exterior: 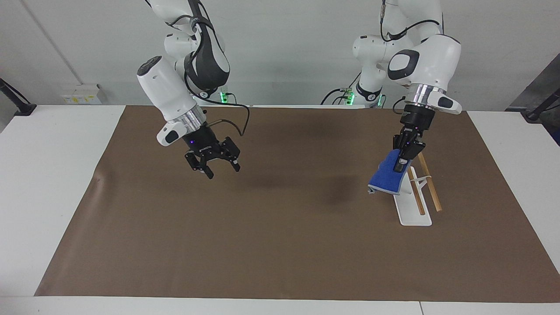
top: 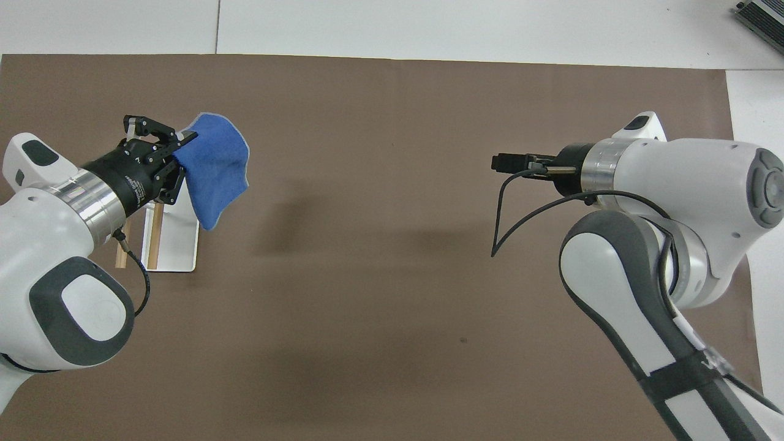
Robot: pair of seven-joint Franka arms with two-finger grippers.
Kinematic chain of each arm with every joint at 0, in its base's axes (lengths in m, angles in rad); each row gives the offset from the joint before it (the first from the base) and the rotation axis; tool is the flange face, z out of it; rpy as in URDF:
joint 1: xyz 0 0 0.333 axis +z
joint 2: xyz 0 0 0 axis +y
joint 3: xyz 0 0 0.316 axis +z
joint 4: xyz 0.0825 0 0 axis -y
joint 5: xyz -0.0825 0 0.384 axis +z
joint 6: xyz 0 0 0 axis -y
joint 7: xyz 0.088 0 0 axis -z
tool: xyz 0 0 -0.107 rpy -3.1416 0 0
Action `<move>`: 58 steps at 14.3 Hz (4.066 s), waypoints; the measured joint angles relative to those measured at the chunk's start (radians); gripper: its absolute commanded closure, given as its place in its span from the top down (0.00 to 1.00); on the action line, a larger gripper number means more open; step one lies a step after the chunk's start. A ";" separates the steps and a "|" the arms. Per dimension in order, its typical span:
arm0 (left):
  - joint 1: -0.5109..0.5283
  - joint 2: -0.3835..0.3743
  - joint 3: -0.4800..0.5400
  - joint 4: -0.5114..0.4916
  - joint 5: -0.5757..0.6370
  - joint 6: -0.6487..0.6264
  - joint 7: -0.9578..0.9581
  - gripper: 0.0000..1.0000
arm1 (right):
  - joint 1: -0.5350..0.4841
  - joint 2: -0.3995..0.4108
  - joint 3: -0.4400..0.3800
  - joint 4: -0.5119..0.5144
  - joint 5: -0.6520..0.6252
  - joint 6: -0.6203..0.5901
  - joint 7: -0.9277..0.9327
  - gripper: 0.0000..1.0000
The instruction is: Right arm passes towel to left arm to hang
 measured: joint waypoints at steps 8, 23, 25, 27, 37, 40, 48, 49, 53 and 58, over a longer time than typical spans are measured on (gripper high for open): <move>0.128 0.020 0.000 -0.111 0.000 0.170 -0.001 0.00 | -0.027 -0.034 -0.004 0.198 -0.279 -0.365 0.157 1.00; 0.319 0.055 0.000 -0.130 -0.021 0.187 -0.065 0.08 | -0.009 -0.083 -0.211 0.475 -0.380 -0.853 0.053 1.00; 0.327 0.056 -0.001 -0.133 -0.021 0.181 -0.067 0.09 | 0.006 -0.080 -0.210 0.448 -0.380 -0.859 0.061 1.00; 0.327 0.057 -0.001 -0.140 -0.021 0.178 -0.077 0.26 | 0.014 -0.091 -0.210 0.397 -0.380 -0.859 0.063 1.00; 0.401 0.053 0.000 -0.132 -0.022 0.137 -0.141 0.67 | 0.014 -0.127 -0.211 0.367 -0.369 -0.848 0.063 1.00; 0.423 0.033 0.002 -0.107 -0.022 0.074 -0.143 0.78 | 0.011 -0.127 -0.213 0.363 -0.369 -0.848 0.044 1.00; 0.468 -0.024 0.001 -0.011 -0.008 -0.168 -0.144 0.86 | 0.000 -0.129 -0.215 0.340 -0.364 -0.847 0.024 1.00; 0.467 -0.024 -0.004 0.006 0.024 -0.196 -0.142 0.87 | 0.000 -0.129 -0.215 0.339 -0.364 -0.847 0.023 1.00; 0.381 -0.024 -0.017 0.046 0.264 -0.294 -0.137 0.88 | 0.004 -0.130 -0.215 0.337 -0.363 -0.847 0.023 1.00; 0.221 -0.012 -0.025 0.137 0.405 -0.476 0.075 0.89 | 0.005 -0.132 -0.208 0.341 -0.363 -0.862 0.023 1.00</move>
